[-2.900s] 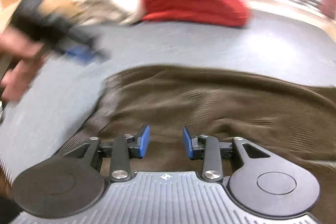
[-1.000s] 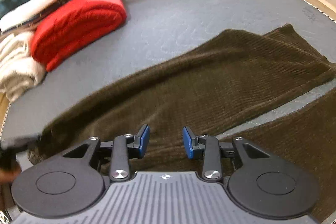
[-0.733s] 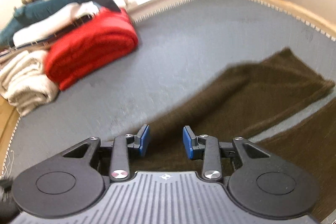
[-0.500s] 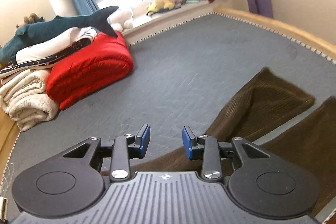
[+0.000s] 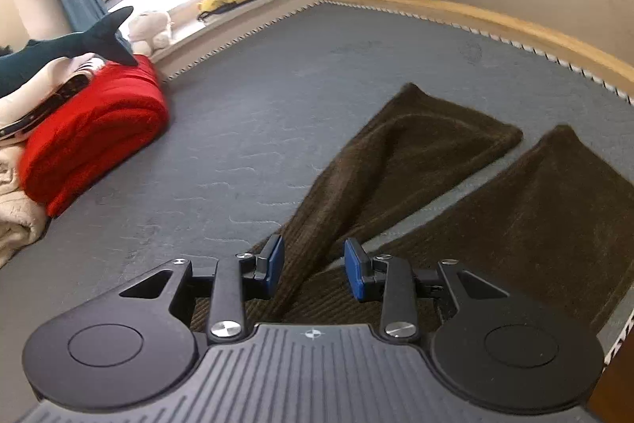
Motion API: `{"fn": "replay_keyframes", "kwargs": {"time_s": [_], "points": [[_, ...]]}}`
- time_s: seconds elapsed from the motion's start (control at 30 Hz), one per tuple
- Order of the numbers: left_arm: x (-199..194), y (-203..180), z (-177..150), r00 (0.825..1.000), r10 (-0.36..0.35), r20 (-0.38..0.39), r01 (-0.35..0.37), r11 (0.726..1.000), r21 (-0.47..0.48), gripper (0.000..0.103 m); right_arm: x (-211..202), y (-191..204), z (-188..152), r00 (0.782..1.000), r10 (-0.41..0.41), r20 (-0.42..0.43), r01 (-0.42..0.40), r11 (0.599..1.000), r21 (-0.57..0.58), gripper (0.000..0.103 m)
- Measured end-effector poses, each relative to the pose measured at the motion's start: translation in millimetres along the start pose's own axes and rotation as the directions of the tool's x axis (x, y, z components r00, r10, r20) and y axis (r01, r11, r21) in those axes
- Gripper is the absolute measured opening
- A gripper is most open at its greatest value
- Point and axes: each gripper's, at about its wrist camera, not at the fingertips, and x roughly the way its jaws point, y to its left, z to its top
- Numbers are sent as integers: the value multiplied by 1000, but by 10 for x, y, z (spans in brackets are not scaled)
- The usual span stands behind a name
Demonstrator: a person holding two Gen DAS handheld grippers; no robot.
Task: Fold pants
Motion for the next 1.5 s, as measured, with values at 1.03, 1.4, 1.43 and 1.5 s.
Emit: {"fn": "replay_keyframes", "kwargs": {"time_s": [1.03, 1.4, 1.43, 1.5], "points": [[215, 57, 325, 1000, 12, 5, -11, 987, -161, 24, 208, -413, 248, 995, 45, 92, -43, 999, -16, 15], [396, -181, 468, 999, 44, -6, -45, 989, -138, 24, 1295, -134, 300, 1000, 6, -4, -6, 990, -142, 19], [419, -183, 483, 999, 37, -8, -38, 989, -143, 24, 1421, -70, 309, 1000, -11, -6, 10, 987, -162, 22], [450, -188, 510, 1000, 25, -8, -26, 987, -155, 24, 1658, 17, 342, 999, -38, -12, 35, 982, -183, 36]]}}
